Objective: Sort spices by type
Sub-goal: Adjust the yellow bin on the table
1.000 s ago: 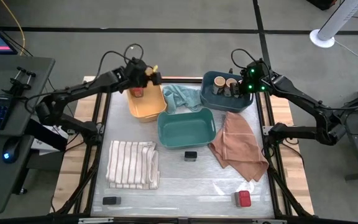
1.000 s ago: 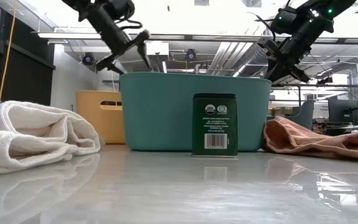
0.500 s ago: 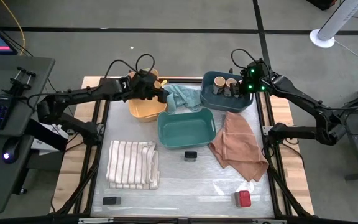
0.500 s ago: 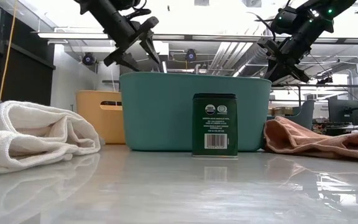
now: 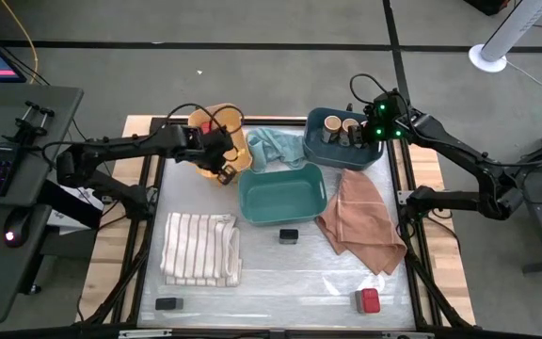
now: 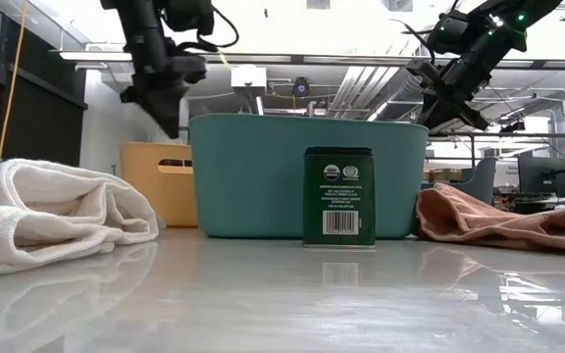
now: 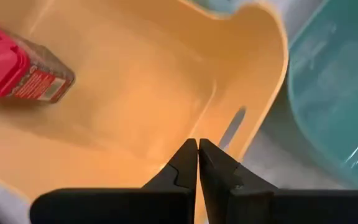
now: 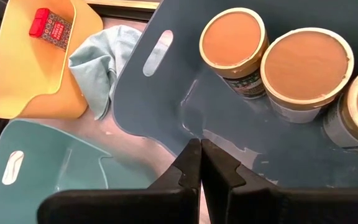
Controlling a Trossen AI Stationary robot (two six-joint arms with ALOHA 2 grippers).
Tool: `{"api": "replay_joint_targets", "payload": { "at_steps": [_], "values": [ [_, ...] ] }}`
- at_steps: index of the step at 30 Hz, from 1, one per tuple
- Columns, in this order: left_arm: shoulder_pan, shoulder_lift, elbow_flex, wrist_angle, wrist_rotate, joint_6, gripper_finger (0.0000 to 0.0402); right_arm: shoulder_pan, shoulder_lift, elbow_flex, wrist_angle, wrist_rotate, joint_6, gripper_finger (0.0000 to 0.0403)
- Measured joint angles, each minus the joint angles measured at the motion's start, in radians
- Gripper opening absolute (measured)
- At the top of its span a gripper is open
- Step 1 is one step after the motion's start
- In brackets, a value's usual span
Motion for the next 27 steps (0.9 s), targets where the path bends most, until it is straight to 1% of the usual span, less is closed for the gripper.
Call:
{"api": "replay_joint_targets", "payload": {
  "at_steps": [9,11,14,22,27],
  "values": [
    [-0.009,0.003,0.000,-0.205,0.022,0.136,0.0000,0.000,0.000,0.000,0.000,-0.002,0.000,0.0000],
    [-0.009,0.003,0.000,-0.235,0.021,0.143,0.0000,0.000,0.000,0.000,0.000,-0.002,0.000,0.0000],
    [-0.009,0.003,0.000,-0.275,-0.006,0.146,0.0000,0.000,0.000,0.000,-0.001,-0.002,0.000,0.0000],
    [-0.008,0.003,0.000,-0.365,-0.014,0.188,0.0000,0.000,0.000,0.000,-0.001,-0.002,0.000,0.0000],
    [-0.007,0.003,0.000,-0.439,-0.049,0.215,0.0000,0.000,0.000,0.000,-0.001,-0.002,0.000,0.0000]
  ]
}}
